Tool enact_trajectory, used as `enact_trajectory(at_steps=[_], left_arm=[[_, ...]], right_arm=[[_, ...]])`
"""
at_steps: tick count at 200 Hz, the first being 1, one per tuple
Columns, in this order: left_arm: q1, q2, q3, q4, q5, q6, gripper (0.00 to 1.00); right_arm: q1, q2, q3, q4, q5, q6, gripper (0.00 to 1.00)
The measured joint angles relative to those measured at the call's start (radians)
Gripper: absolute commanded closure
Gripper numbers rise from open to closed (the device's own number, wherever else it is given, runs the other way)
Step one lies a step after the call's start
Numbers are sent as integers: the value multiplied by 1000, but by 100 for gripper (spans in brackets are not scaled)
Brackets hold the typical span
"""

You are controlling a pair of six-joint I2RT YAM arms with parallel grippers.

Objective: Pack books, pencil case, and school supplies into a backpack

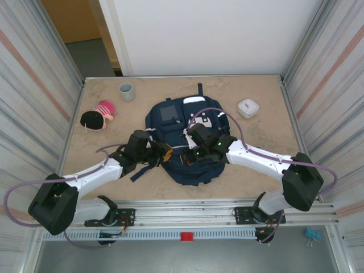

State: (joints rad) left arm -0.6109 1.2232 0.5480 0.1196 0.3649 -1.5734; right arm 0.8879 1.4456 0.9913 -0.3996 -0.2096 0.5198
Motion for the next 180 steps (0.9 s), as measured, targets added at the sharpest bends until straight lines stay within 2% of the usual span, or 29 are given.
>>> enact_trajectory(at_steps=[7, 35, 74, 94, 102, 119, 131, 142, 160, 180], left_arm=[[2, 0, 0, -3, 0, 2, 100], [51, -32, 2, -54, 26, 45, 100], [230, -163, 2, -216, 86, 174, 100], [309, -196, 2, -285, 119, 234, 100], [329, -198, 2, -307, 135, 259, 89], [342, -198, 6, -344, 138, 314, 56], [349, -200, 37, -393, 108, 380, 44], [349, -204, 79, -430, 78, 459, 39], [323, -224, 164, -456, 27, 629, 38], [278, -239, 243, -447, 10, 917, 39]], right_arm=[[-2, -1, 0, -3, 0, -1, 100], [-34, -38, -26, -16, -7, -16, 100], [-177, -163, -111, -77, -51, -68, 100], [-229, -173, -121, -105, -62, -97, 100], [-233, -170, -120, -98, -70, -109, 100], [-224, -165, -119, -97, -84, -127, 100], [-220, -162, -118, -104, -89, -137, 100], [-220, -158, -118, -106, -99, -139, 100], [-220, -158, -118, -105, -107, -140, 100], [-224, -158, -118, -102, -114, -140, 100]])
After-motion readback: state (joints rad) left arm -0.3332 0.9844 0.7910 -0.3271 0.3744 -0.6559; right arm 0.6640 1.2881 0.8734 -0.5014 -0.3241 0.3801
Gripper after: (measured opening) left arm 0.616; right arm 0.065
